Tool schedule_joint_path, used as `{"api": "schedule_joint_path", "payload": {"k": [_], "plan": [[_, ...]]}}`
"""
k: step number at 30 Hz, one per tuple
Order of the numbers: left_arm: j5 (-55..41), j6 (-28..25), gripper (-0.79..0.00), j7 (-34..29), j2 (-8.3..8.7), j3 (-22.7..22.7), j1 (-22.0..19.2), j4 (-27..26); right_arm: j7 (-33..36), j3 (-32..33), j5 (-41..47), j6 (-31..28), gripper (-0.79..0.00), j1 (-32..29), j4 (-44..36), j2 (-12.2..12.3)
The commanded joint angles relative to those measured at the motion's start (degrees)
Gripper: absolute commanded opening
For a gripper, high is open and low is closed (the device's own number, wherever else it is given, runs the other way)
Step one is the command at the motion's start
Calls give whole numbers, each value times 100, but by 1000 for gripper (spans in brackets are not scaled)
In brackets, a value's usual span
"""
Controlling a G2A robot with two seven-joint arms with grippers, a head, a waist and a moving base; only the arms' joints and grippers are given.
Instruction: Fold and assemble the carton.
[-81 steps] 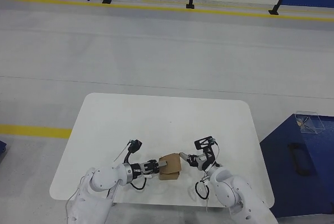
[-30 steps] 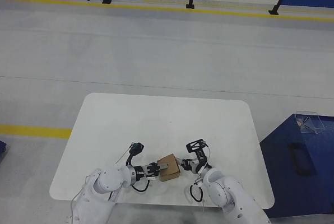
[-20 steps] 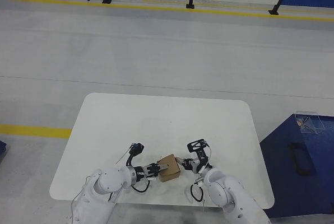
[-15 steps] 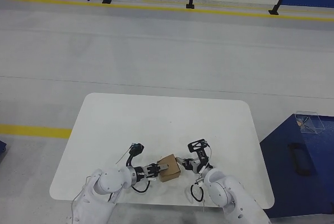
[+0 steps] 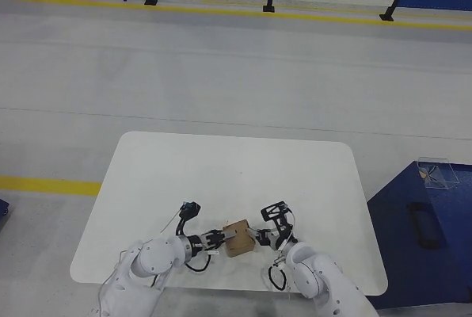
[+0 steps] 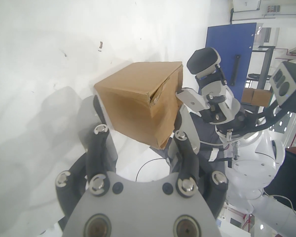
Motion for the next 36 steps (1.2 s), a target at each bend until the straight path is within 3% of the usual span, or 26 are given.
{"api": "schedule_joint_path", "payload": {"k": [1, 9, 17, 20, 25, 26, 29, 31, 36], "plan": [[19, -120, 0, 200, 31, -103, 185, -221, 14, -4, 29, 3, 0, 23, -2, -9], [987, -999, 0, 1004, 180, -329, 879, -1177, -57, 152, 220, 29, 0, 10, -126, -19], [987, -999, 0, 1004, 180, -329, 879, -1177, -114, 250, 375, 27, 0, -24, -178, -18], [2392, -937, 0, 1842, 220, -292, 892, -1362, -280, 525, 683, 207, 0, -52, -198, -16], [4705, -2176, 0, 2582, 321, 161, 625, -1169, -255, 888, 886, 166, 0, -108, -240, 21], [4922, -2698, 0, 2692, 350, 224, 538, -1014, -235, 944, 911, 149, 0, -121, -250, 28], [5582, -3274, 0, 3035, 418, 189, 359, -763, -216, 1083, 936, 125, 0, -183, -327, 46], [5459, -3794, 0, 3007, 448, 188, 311, -766, -206, 1150, 976, 94, 0, -241, -382, 55], [6041, -4260, 0, 3027, 530, 191, 260, -889, -190, 1250, 1087, -19, 0, -317, -377, 67]]}}
